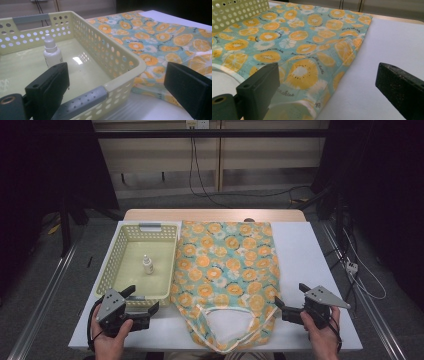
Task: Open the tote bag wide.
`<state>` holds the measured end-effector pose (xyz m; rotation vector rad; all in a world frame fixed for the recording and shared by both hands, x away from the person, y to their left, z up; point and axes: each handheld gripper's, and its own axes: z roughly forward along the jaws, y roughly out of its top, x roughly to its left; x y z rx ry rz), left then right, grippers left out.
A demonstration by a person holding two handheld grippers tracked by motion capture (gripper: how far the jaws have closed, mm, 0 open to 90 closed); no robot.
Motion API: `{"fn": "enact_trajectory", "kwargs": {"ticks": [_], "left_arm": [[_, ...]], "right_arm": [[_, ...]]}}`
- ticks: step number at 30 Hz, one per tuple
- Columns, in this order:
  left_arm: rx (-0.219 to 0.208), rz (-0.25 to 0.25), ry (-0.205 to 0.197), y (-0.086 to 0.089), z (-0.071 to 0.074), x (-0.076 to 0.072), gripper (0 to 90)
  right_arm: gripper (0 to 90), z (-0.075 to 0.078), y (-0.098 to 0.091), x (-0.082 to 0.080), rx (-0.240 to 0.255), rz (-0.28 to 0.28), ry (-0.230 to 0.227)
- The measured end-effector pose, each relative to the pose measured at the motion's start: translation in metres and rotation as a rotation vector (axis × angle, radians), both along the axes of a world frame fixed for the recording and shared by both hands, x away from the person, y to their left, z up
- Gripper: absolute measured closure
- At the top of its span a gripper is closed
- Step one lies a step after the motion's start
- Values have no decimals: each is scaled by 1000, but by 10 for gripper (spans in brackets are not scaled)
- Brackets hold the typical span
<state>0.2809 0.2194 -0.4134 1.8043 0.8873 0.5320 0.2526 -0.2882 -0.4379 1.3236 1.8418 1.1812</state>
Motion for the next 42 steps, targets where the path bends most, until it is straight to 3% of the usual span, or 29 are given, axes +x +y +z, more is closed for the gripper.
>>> {"fn": "enact_trajectory", "kwargs": {"ticks": [20, 31, 42], "left_arm": [[-7, -3, 17, 0, -1, 2, 61], [-13, -5, 22, 1, 0, -3, 62], [-9, -17, 4, 3, 1, -5, 62]], "right_arm": [[62, 2, 6, 3, -4, 47, 27], [57, 10, 29, 7, -24, 127, 55], [80, 15, 71, 9, -8, 279, 107]]}}
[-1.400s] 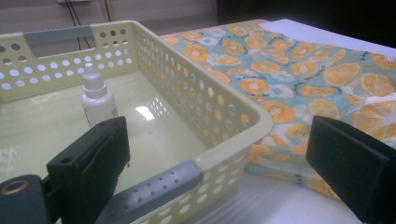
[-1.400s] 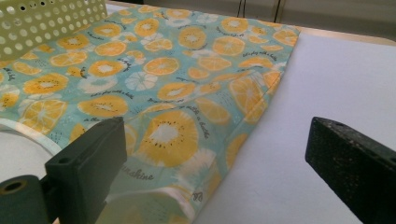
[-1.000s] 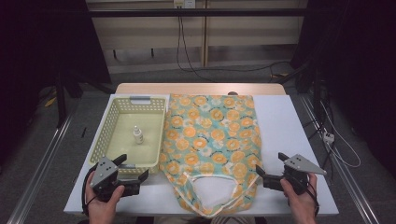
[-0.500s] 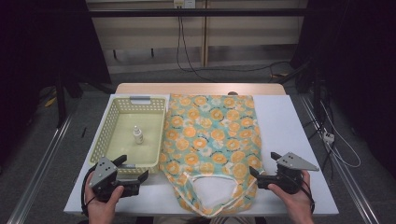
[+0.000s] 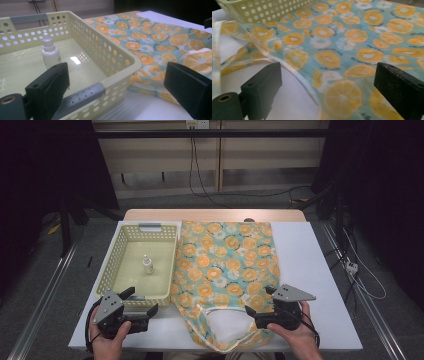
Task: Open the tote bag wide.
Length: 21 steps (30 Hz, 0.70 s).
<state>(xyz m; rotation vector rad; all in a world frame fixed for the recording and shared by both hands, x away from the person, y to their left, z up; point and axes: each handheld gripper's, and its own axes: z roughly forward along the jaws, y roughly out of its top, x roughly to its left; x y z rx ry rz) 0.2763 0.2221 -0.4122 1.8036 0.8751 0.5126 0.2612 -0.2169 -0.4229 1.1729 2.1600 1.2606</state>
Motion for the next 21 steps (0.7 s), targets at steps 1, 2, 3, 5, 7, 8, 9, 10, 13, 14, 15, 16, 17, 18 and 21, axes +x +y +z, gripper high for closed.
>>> {"fn": "enact_trajectory", "kwargs": {"ticks": [1, 2, 3, 5, 7, 8, 9, 10, 13, 14, 15, 16, 17, 18, 21], "left_arm": [[-3, 0, 2, 0, 0, 0, 62], [-3, -1, 3, 0, 0, 0, 61], [-6, 1, 6, -1, 0, 0, 61], [2, -1, 7, -1, -1, 1, 62], [-1, -2, 5, -2, -1, 0, 62], [-2, -3, 5, -2, -1, 0, 62], [0, -3, 4, -2, 0, 0, 62], [0, -2, 4, -2, -1, 0, 62], [4, -9, 3, -2, -1, 0, 62], [3, -6, 3, -2, 0, -1, 61], [1, -7, 3, -2, 0, -1, 62], [1, -7, 3, -2, 0, -1, 62], [1, -7, 3, -2, 0, -1, 62], [1, -7, 3, -2, 0, -1, 62], [0, -7, 2, -2, 0, -1, 62]], "right_arm": [[81, 0, 3, 1, -2, 12, 10], [84, 1, 7, 2, -6, 23, 16], [83, 1, 10, 2, -17, 31, 17], [89, 2, 17, 1, -37, 56, 21], [101, 3, 22, 1, -43, 83, 38], [102, 3, 25, 0, -42, 99, 41], [103, 4, 28, -1, -43, 111, 41], [108, 5, 31, -2, -49, 123, 43], [111, 8, 41, -6, -73, 170, 42], [111, 10, 45, -8, -75, 179, 44], [113, 11, 48, -10, -83, 192, 42], [113, 14, 51, -13, -96, 209, 41], [113, 15, 55, -15, -105, 229, 40], [114, 16, 58, -18, -109, 248, 47], [124, 17, 66, -26, -129, 306, 65]]}}
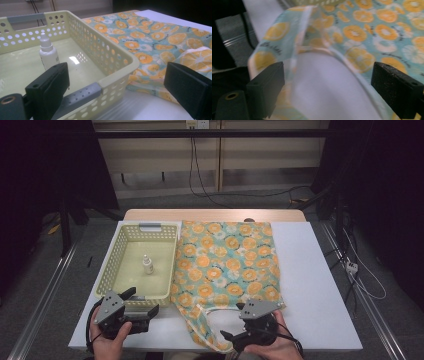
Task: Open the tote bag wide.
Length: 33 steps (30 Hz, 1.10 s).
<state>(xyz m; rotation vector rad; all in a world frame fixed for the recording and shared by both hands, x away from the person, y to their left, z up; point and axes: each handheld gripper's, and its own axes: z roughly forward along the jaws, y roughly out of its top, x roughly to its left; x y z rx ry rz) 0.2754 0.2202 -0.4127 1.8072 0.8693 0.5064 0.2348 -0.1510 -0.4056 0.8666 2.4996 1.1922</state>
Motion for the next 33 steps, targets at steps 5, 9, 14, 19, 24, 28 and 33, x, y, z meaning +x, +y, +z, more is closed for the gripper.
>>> {"fn": "enact_trajectory", "kwargs": {"ticks": [5, 9, 14, 19, 24, 28, 33], "left_arm": [[11, -5, 0, -1, 0, 0, 62], [16, -7, 0, -1, -1, 1, 62], [14, -8, 2, -1, -1, 1, 62], [15, -10, 2, 0, -1, 1, 62], [14, -9, 1, 0, -1, 1, 62], [13, -7, 2, 0, -1, 1, 62], [15, -8, 0, 0, -1, 1, 62]], "right_arm": [[152, 0, 10, -13, -7, 59, 21], [191, -4, 19, -16, -18, 109, 32], [265, -15, 28, -12, -34, 143, 77], [401, -23, 32, -7, -53, 159, 99], [634, -26, 29, 0, -14, 151, 126], [796, -24, 24, 4, 11, 146, 127], [885, -18, 17, 10, 18, 109, 104]]}}
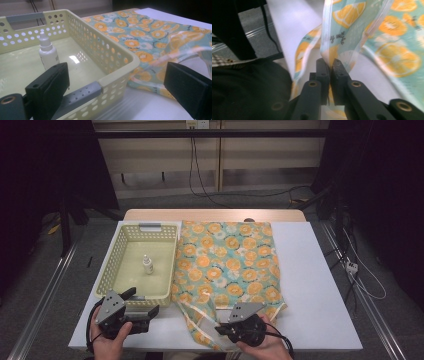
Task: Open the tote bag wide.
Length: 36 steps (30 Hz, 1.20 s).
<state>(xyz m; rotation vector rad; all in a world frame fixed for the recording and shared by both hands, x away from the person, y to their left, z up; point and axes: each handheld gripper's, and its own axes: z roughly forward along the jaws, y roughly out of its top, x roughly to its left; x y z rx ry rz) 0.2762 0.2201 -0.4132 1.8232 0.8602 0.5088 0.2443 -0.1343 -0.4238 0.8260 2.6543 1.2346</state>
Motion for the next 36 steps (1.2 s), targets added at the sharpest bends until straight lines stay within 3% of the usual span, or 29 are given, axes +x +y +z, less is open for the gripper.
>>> {"fn": "enact_trajectory", "kwargs": {"ticks": [10, 22, 36], "left_arm": [[-2, 5, 3, 1, 0, 0, 62], [0, 1, 0, 2, 0, 1, 62], [1, -5, 4, 1, -1, 1, 62]], "right_arm": [[900, 17, -16, 34, 13, -74, -83], [900, 36, -26, 74, 21, -122, -143], [900, 32, -28, 124, 19, -169, -144]]}}
